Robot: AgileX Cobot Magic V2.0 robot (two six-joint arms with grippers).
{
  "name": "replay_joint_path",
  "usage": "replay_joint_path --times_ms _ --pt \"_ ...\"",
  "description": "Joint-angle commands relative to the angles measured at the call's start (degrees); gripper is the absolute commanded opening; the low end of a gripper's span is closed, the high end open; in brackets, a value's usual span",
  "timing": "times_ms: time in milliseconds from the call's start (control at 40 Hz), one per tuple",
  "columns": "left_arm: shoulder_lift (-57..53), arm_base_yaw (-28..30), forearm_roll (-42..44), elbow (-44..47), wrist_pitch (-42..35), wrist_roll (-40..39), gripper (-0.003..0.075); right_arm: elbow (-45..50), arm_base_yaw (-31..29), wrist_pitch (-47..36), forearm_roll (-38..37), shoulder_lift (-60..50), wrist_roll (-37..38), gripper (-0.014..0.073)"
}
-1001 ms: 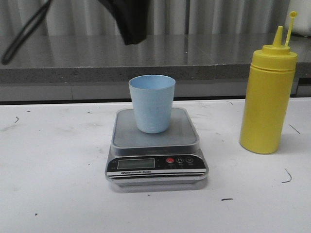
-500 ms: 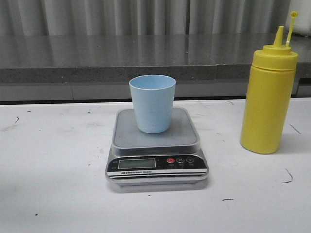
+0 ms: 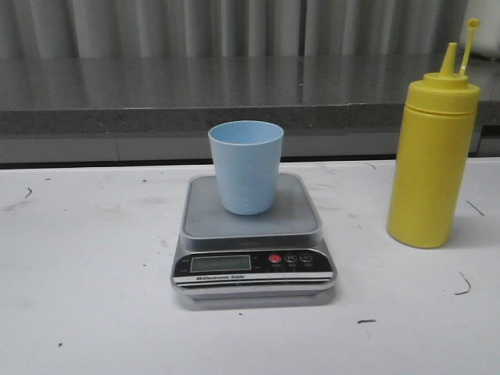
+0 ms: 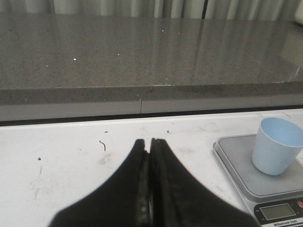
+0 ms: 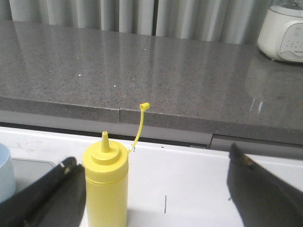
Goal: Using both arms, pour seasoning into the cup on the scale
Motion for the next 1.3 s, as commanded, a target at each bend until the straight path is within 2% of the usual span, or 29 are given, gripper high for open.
replay_joint_path --times_ms 0,250,375,551,651,801,926,1101,1276 --pt "-1.8 0.1 -0.1 -0.4 -7.6 -0.4 -0.002 -2.1 -0.1 -4.5 -0.2 0.5 0.2 0.0622" --pt "-3.0 0.1 -0.3 0.2 -8.8 -0.4 -0.002 -2.1 -0.1 -4.5 -0.2 0.5 0.2 0.0622" --pt "-3.0 0.1 -0.3 0.2 -8.8 -0.4 -0.002 -2.2 -0.1 -7.1 0.8 1.6 0.2 0.0622" --pt "-3.0 0.1 -0.3 0.2 -8.8 -0.4 -0.002 -6.8 0.0 -10.1 0.8 11.6 0.2 0.0622" --pt "-3.0 0.1 -0.3 0.2 -8.8 -0.4 -0.002 -9.1 2.2 -11.5 0.8 18.1 0.2 0.0618" --pt "-3.0 0.1 -0.3 0.2 -8.8 -0.4 -0.002 -5.1 9.1 -23.1 1.7 23.6 0.2 0.0562" --pt "-3.0 0.1 -0.3 0.2 -8.8 -0.4 -0.002 3.7 13.0 -36.0 6.5 25.3 0.2 0.0532" --pt "-3.0 0.1 -0.3 0.2 -8.8 -0.4 -0.002 15.9 13.6 -50.6 8.4 30.5 0.2 0.0532" --pt "-3.0 0.1 -0.3 0.2 -8.8 -0.4 -0.002 21.0 13.6 -60.8 8.3 40.4 2.5 0.055"
